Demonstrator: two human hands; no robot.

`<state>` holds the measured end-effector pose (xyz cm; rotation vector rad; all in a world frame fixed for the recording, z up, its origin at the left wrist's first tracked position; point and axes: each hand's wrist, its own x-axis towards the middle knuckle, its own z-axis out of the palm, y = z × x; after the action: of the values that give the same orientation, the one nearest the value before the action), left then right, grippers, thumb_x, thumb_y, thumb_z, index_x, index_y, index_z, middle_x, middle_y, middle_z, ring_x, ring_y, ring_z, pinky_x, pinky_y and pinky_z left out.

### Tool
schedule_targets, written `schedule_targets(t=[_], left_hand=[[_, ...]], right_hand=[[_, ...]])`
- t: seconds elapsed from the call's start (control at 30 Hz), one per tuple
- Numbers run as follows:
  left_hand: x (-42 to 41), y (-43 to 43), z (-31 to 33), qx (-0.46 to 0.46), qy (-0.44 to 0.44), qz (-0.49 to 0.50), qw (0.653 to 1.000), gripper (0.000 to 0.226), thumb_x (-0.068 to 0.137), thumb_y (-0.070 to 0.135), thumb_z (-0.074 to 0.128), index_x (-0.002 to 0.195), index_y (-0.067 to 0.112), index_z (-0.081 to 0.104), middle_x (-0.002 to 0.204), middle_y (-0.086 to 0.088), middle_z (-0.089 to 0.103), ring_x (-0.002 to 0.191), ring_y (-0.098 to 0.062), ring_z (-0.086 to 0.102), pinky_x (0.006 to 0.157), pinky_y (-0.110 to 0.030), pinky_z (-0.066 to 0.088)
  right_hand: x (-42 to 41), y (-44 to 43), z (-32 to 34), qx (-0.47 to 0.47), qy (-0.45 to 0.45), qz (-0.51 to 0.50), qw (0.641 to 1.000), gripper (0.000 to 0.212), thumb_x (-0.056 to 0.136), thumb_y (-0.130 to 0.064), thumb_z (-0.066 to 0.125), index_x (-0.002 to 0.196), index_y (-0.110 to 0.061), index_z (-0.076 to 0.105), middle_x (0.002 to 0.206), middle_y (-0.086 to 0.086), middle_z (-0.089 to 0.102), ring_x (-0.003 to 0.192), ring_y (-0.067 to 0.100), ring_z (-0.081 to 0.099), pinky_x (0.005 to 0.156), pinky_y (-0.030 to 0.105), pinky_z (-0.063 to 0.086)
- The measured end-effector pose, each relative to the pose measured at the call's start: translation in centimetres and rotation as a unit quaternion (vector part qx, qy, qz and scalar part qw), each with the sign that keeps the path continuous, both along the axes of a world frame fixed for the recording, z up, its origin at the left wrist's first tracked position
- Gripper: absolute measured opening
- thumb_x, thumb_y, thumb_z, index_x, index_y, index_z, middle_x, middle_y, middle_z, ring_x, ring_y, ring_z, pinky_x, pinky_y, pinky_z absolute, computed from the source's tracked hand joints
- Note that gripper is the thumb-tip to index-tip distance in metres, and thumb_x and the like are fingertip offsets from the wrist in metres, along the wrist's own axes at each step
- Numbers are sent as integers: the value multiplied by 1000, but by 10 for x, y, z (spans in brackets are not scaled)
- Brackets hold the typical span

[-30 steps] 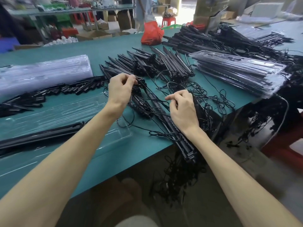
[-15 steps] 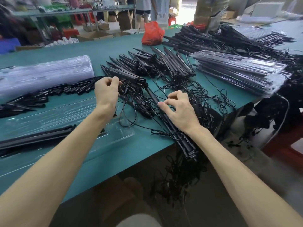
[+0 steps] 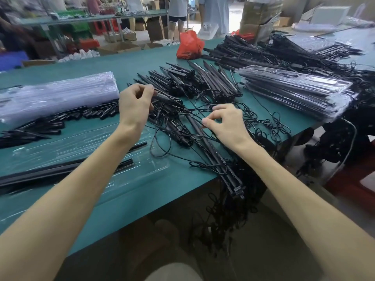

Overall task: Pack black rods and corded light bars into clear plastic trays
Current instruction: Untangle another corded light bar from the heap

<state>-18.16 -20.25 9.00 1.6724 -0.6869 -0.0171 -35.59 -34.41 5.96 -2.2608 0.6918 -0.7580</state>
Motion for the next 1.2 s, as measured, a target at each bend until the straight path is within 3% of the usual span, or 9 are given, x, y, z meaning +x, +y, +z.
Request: schedule_targets(t=[0.1,0.2,0.33,0.53,0.67,0.83,0.97,1.03,1.2], left_hand=[[2,1,-6,58,-7,8,998,21,102,23,53,90,15,69,80,1,67,69,-14,61,71,-30,49],[3,1,-12,144,-62,24,987,23,101,15,52,106,9,74,97,-6,71,79,-13,61,73,-25,49],[-8,4,-10,196,-284,24,938,39,99,13,56,138,6,57,136,-13,52,127,-25,47,113,-36,37],[-46,10,-12,135,-426,-119,886,15,97,8,59,110,3,65,109,-10,58,103,-23,56,91,-40,51],[-72,2,-36,193,-456,-233,837,27,98,15,59,125,10,61,117,-5,63,109,-23,58,94,-43,48],[-87,-6,-60,207,-357,-237,879,31,101,32,54,125,13,49,109,4,66,100,-18,61,90,-41,50],[-95,-18,-57,97,-1,-237,967,35,103,43,50,104,12,66,90,3,77,80,-7,71,74,-20,51],[-94,-25,-52,80,125,-240,959,43,101,52,50,97,14,70,89,5,78,74,-5,71,64,-15,47],[-88,-26,-53,69,192,-241,949,43,94,56,60,97,16,75,94,2,79,76,-9,70,62,-27,38]], right_hand=[[2,7,-3,-36,-1,-5,999,15,92,-25,72,87,-12,77,130,3,49,127,19,34,109,32,30],[2,11,-5,-27,-8,16,999,16,95,-21,69,89,-8,75,117,2,51,107,16,56,95,25,40],[2,11,-2,24,27,78,996,21,97,-16,65,81,-4,71,87,8,72,65,9,72,63,19,54],[-16,-2,23,-17,66,98,993,21,98,-20,65,85,-6,73,68,6,73,55,12,71,57,19,56],[-21,-8,33,-65,98,83,990,22,98,-23,64,85,-9,73,66,2,71,51,6,66,52,10,48],[-18,-4,32,-118,98,46,987,25,99,-27,60,92,-7,74,77,6,72,72,18,68,67,24,52],[-18,-1,31,-102,85,44,990,21,96,-25,63,91,-11,77,76,4,71,74,18,64,66,23,44],[-16,1,32,-98,88,50,990,18,93,-19,62,89,-10,77,74,1,71,71,14,65,62,19,47],[-19,-2,34,-71,97,65,991,15,91,-16,64,89,-12,79,59,-10,62,49,-7,53,52,8,40]])
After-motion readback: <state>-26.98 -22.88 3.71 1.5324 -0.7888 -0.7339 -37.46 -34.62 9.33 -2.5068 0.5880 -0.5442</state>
